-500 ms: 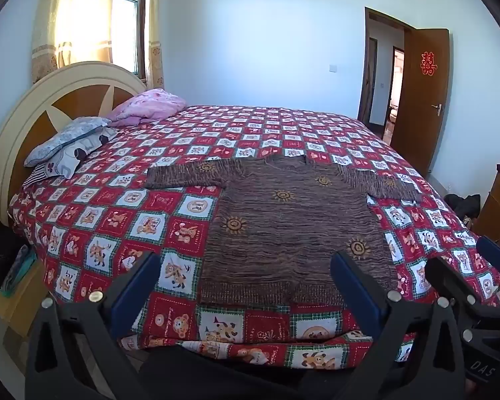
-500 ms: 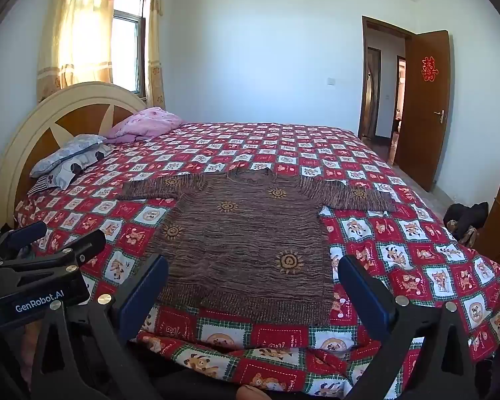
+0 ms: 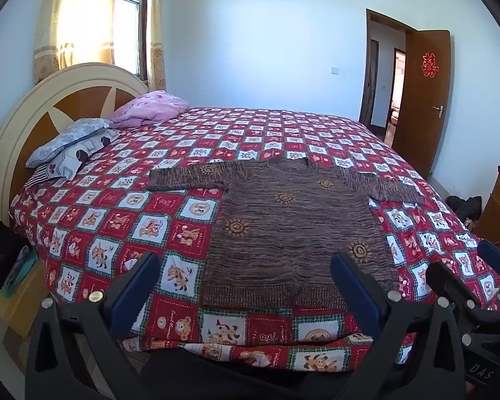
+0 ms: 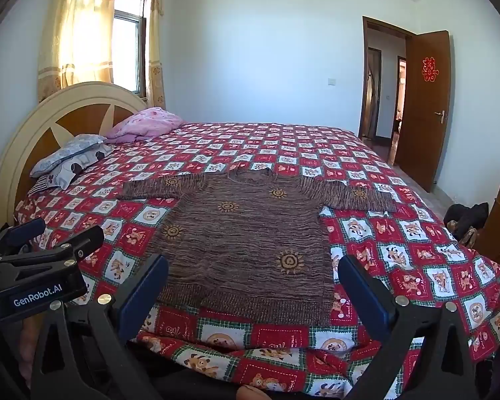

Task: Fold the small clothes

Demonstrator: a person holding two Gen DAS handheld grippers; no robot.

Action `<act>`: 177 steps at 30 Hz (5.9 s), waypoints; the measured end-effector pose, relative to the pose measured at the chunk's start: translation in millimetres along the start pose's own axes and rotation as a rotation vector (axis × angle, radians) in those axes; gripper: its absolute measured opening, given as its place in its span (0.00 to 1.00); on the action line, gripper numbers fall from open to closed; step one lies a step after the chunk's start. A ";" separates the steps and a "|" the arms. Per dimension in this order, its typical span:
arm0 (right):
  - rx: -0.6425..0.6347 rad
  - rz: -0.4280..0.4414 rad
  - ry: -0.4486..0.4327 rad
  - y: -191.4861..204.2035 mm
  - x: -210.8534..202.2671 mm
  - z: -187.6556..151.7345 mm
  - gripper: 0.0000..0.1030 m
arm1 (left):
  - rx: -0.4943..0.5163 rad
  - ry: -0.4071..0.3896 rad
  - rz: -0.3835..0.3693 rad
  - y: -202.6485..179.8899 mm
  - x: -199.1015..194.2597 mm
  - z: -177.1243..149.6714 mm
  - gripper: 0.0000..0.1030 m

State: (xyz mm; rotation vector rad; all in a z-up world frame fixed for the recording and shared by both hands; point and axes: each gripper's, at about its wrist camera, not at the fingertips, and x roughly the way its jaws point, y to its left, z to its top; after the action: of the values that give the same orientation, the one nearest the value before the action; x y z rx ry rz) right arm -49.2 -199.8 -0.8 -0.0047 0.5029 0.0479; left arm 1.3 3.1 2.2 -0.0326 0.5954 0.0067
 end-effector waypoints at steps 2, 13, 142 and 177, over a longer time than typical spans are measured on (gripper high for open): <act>0.000 0.001 -0.001 0.1 0.0 0.2 0.99 | -0.001 -0.001 0.002 1.2 0.1 0.2 1.00; -0.003 0.004 0.004 -0.6 2.5 -1.1 0.99 | 0.002 0.012 0.004 1.3 4.5 -2.0 1.00; 0.476 -0.246 0.314 -378.8 386.6 59.2 0.80 | 0.225 0.127 0.187 -103.0 368.0 91.9 1.00; 0.331 -0.220 0.319 -346.9 422.4 127.6 0.04 | 0.149 0.133 0.162 -58.1 350.5 98.8 1.00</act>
State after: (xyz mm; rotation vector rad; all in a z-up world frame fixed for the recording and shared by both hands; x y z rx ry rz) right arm 398.3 -525.3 -95.1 0.2598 0.8216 -0.2555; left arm 347.8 -52.8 -111.0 0.1611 0.7286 0.1175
